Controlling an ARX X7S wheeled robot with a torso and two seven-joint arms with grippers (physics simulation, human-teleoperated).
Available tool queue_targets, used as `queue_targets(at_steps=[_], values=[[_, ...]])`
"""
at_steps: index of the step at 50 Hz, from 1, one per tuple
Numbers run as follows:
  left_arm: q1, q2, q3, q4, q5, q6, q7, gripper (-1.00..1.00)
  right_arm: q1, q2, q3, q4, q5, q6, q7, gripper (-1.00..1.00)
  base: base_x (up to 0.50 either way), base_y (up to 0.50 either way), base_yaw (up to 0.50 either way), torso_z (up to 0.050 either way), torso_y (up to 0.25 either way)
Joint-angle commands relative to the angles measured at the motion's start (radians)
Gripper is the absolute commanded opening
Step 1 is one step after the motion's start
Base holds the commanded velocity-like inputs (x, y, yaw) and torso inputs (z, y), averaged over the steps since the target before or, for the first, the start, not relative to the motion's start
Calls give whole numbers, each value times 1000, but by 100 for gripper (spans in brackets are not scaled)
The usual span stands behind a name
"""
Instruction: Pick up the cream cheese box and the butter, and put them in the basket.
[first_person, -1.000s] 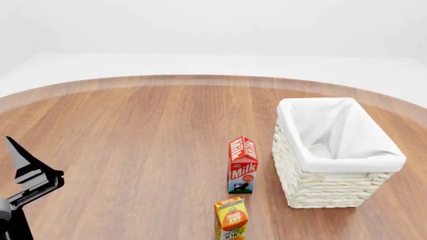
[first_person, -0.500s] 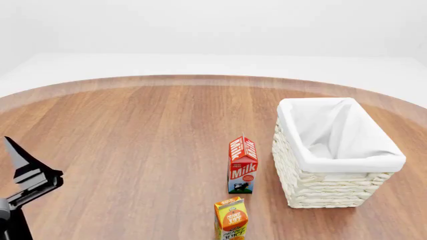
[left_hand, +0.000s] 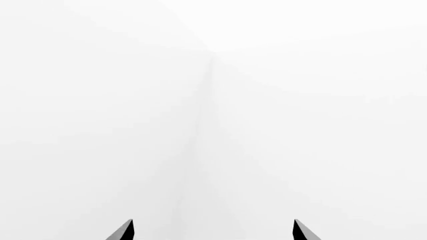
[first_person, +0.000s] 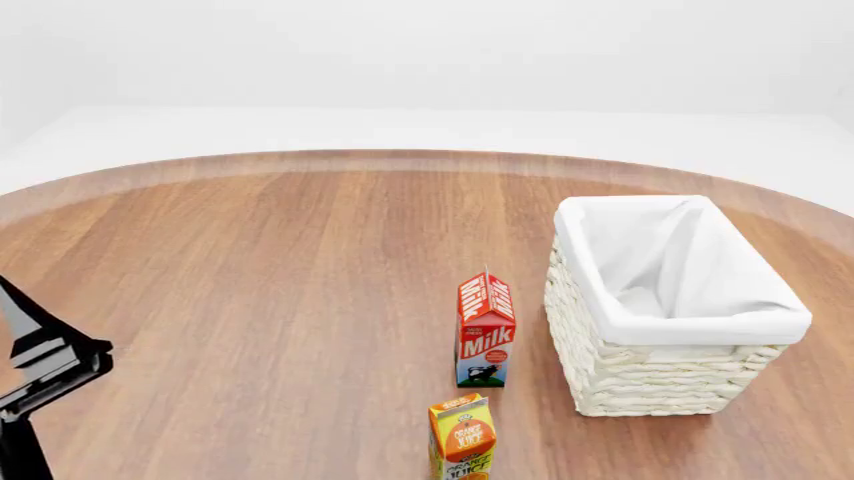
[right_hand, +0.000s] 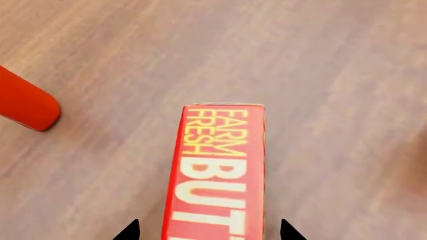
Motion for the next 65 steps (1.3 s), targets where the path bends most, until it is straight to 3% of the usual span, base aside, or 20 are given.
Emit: queue_targets(at_steps=[1, 26, 27, 49, 59, 65], values=[[3, 17, -30, -1, 16, 2, 18, 100, -9, -13, 29, 45, -1, -5, -48, 100, 0, 0, 0, 0, 0], [9, 15, -37, 5, 13, 5, 13, 100, -4, -20, -28, 115, -33, -8, -160, 100, 0, 0, 0, 0, 0], [9, 15, -38, 5, 12, 4, 13, 100, -3, -19, -28, 119, -38, -12, -164, -100, 0, 0, 0, 0, 0], [10, 13, -40, 5, 9, 6, 11, 100, 22, 9, -4, 41, -134, -61, -67, -100, 0, 1, 1, 0, 0], [14, 13, -40, 9, 12, 7, 10, 100, 133, 22, 88, -286, -51, 2, 180, -100, 0, 0, 0, 0, 0], [14, 13, -42, 9, 9, 6, 9, 100, 186, 24, 128, -356, -14, 13, 233, -100, 0, 0, 0, 0, 2]])
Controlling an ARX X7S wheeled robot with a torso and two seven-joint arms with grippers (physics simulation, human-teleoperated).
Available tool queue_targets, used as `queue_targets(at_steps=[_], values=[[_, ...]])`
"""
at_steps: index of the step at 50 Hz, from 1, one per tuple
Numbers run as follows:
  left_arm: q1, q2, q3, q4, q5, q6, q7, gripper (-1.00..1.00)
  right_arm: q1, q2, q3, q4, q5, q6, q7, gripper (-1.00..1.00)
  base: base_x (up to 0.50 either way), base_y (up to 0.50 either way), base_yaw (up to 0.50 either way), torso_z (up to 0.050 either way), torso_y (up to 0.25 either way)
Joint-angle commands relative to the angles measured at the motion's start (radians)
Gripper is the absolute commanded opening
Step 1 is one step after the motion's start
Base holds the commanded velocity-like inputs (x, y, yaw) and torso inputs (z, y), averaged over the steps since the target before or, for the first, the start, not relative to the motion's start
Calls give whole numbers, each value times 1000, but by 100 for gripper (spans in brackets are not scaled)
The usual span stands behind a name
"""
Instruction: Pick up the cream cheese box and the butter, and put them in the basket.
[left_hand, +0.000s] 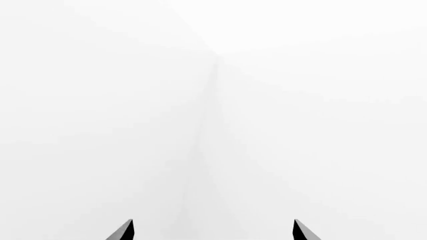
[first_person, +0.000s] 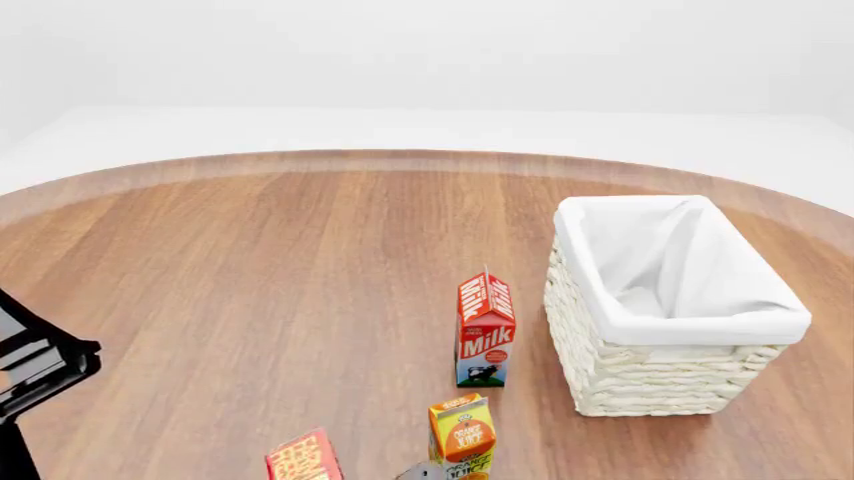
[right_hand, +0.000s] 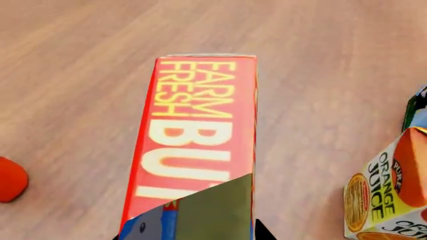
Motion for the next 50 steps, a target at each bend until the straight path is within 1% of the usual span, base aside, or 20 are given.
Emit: queue_targets(at_steps=[1, 7, 11, 19, 24, 25, 28, 29, 33, 37, 38, 43, 44, 47, 50], values=[[1, 19, -24, -3, 19, 2, 21, 100, 106, -20, 111, -216, 26, 36, 115, -100, 0, 0, 0, 0, 0], [0, 18, -23, -4, 19, 2, 21, 100, 187, 0, 196, -295, 149, 35, 212, -100, 0, 0, 0, 0, 0], [0, 18, -21, -3, 20, 1, 21, 100, 246, 48, 273, -333, 229, 10, 254, -100, 0, 0, 0, 0, 2], [-3, 18, -17, -4, 23, -2, 21, 100, 361, 124, 368, -375, 332, -11, 313, -100, 0, 0, 0, 1, 0], [-4, 18, -13, -4, 26, -3, 22, 100, 444, 192, 430, -393, 406, -24, 343, -100, 0, 0, 0, 0, 2], [-4, 18, -12, -4, 27, -4, 22, 100, 450, 201, 436, -392, 411, -26, 342, -100, 0, 0, 0, 0, 0], [-5, 19, -11, -6, 26, -3, 22, 100, 478, 278, 491, -383, 433, -38, 329, -100, 0, 0, 0, 0, 0], [-5, 19, -11, -6, 27, -3, 22, 100, 479, 279, 491, -383, 434, -39, 329, -100, 0, 0, 0, 0, 0], [-7, 20, -7, -7, 31, -4, 22, 100, 504, 374, 553, -374, 453, -50, 310, -100, 0, 0, 0, 0, 3], [-6, 19, -8, -6, 30, -5, 21, 100, 488, 442, 598, -352, 446, -67, 280, -100, 0, 0, 0, 0, 0], [-6, 19, -9, -6, 30, -5, 21, 100, 475, 475, 619, -344, 443, -77, 264, -100, 0, 0, 0, 0, 0], [-4, 18, -9, -3, 30, -6, 20, 100, 466, 544, 663, -327, 437, -89, 238, -100, 0, 0, 0, 2, 2], [-4, 18, -10, -2, 30, -8, 19, 100, 460, 574, 684, -314, 440, -99, 223, -100, 0, 0, 0, 0, 0], [-3, 17, -11, 0, 30, -9, 18, 100, 466, 621, 703, -298, 427, -88, 203, -100, 0, 0, 0, 0, 0], [-2, 16, -12, 3, 30, -12, 17, 100, 476, 700, 734, -261, 407, -69, 169, -100, 0, 0, 0, 0, 0]])
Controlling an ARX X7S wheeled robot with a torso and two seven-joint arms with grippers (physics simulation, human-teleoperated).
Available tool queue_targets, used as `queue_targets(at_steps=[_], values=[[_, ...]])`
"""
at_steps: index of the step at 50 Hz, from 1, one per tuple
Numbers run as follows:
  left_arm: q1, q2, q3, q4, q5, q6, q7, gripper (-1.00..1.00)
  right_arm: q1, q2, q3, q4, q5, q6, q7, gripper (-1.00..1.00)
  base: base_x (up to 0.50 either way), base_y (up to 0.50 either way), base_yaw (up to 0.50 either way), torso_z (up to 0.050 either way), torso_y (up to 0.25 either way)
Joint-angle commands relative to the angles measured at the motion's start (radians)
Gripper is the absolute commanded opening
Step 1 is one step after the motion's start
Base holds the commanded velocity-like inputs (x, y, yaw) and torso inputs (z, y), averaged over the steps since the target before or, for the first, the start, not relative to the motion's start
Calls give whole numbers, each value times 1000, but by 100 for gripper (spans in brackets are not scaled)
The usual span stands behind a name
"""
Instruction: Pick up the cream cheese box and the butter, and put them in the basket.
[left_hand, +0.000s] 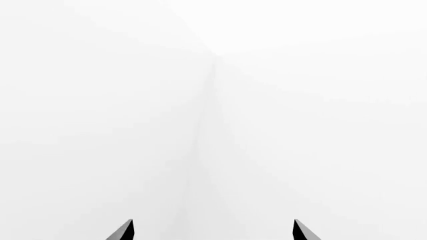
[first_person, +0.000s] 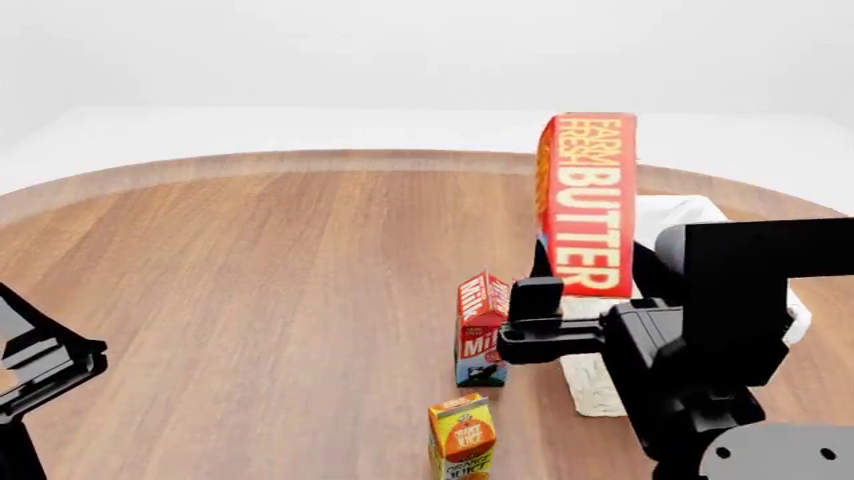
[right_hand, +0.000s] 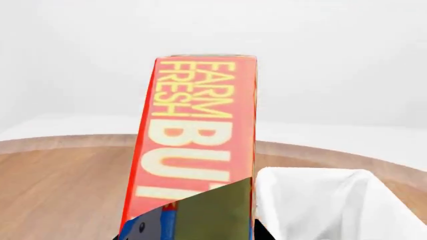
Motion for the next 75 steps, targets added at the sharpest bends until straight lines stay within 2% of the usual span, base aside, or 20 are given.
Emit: queue_targets(at_steps=[1, 14, 16, 18, 25, 29, 34, 40, 60, 67, 75], values=[[2, 18, -23, 2, 22, -3, 19, 100, 31, 201, 168, 57, -44, 20, -111, -100, 0, 0, 0, 0, 10], [1, 15, -19, 11, 26, -13, 17, 100, 45, 408, 243, 141, -55, 63, -215, -100, 0, 0, 0, 1, 1], [1, 15, -19, 12, 26, -14, 17, 100, 98, 418, 233, 175, -61, 114, -287, -100, 0, 0, 0, 0, 0], [2, 14, -18, 15, 27, -16, 16, 100, 139, 410, 225, 208, -75, 145, -307, -100, 0, 0, 0, 0, 5], [-3, 14, -13, 12, 28, -20, 17, 100, 313, 336, 134, 306, -201, 299, -522, -100, 0, 0, 0, 0, 0], [-5, 14, -12, 11, 28, -21, 18, 100, 374, 297, 92, 379, -271, 342, -589, -100, 0, 0, 0, 0, 3], [-6, 14, -8, 7, 28, -21, 19, 100, 471, 258, 29, 452, -356, 391, -762, -100, 0, 1, 0, 0, 2], [-5, 13, -10, 9, 26, -24, 18, 100, 452, 227, 50, 571, -256, 388, -798, -100, 0, 0, 0, 2, 0], [-8, 13, -5, 7, 29, -28, 16, 100, 417, 135, 8, 869, -356, 329, -840, -100, 0, 0, 0, 0, 2], [-7, 13, -4, 7, 30, -28, 16, 100, 460, 101, -49, 936, -424, 325, -954, -100, 0, 0, 0, 0, 2], [-12, 13, -1, 1, 30, -29, 17, 100, 514, 31, -116, 1110, -533, 284, -1069, -100, 0, 0, 0, 0, 1]])
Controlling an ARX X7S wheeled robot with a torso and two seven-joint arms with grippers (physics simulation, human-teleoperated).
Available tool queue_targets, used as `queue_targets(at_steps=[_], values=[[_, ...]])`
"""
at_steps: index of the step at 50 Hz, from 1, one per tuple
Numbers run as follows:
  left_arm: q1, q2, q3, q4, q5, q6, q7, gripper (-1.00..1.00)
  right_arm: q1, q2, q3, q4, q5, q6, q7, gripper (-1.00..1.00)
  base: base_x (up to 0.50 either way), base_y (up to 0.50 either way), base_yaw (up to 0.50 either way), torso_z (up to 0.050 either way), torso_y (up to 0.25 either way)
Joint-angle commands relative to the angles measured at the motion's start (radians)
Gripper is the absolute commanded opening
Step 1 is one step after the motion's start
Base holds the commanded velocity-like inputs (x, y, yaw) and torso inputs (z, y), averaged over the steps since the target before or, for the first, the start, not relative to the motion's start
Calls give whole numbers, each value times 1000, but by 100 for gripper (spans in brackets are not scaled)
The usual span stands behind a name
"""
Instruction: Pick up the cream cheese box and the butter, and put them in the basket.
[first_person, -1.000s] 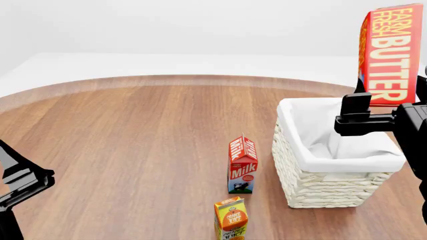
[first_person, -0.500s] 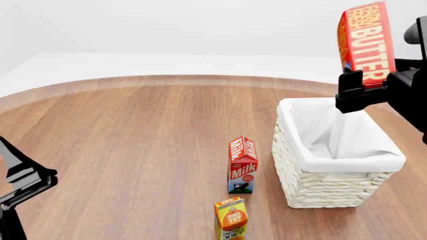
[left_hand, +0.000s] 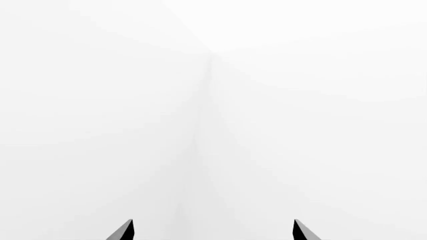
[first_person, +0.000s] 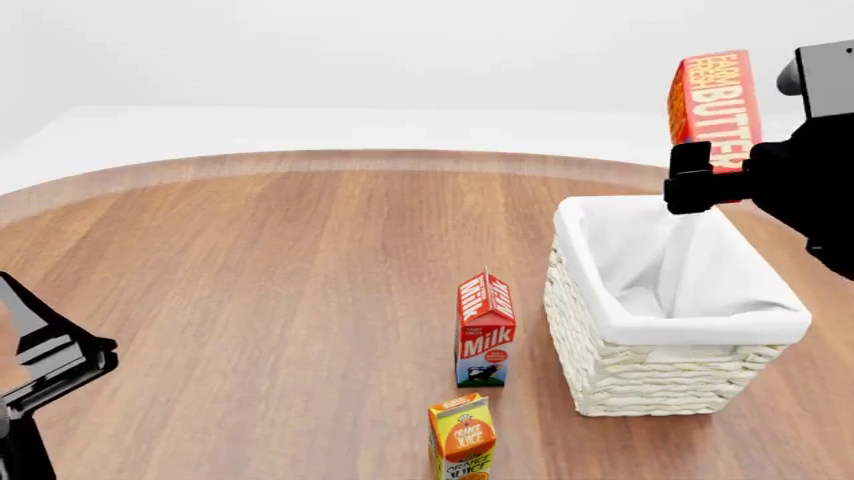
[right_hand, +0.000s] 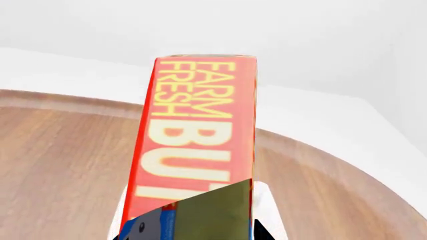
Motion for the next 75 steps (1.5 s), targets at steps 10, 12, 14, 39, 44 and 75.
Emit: queue_targets(at_steps=[10, 12, 14, 39, 44, 75], values=[[-4, 19, -20, -15, 18, 5, 23, 100, 91, -123, -77, 252, -237, -45, -221, -100, 0, 0, 0, 1, 2], [-3, 19, -22, -14, 17, 6, 23, 100, 76, -121, -82, 258, -241, -52, -224, -100, 0, 0, 0, 0, 0], [-3, 19, -23, -13, 18, 6, 22, 100, 59, -120, -75, 267, -232, -60, -228, -100, 0, 0, 0, 0, 0], [1, 20, -20, -14, 20, 9, 21, 100, -43, -136, -97, 313, -249, -128, -265, -100, 0, 0, 0, 0, 2], [-1, 19, -20, -16, 18, 9, 22, 100, -50, -147, -103, 340, -262, -145, -273, -100, 0, 0, 0, 0, 0], [-5, 17, -17, -20, 18, 6, 20, 100, -100, -176, -130, 423, -301, -186, -292, -100, 0, 0, 0, 1, 1]])
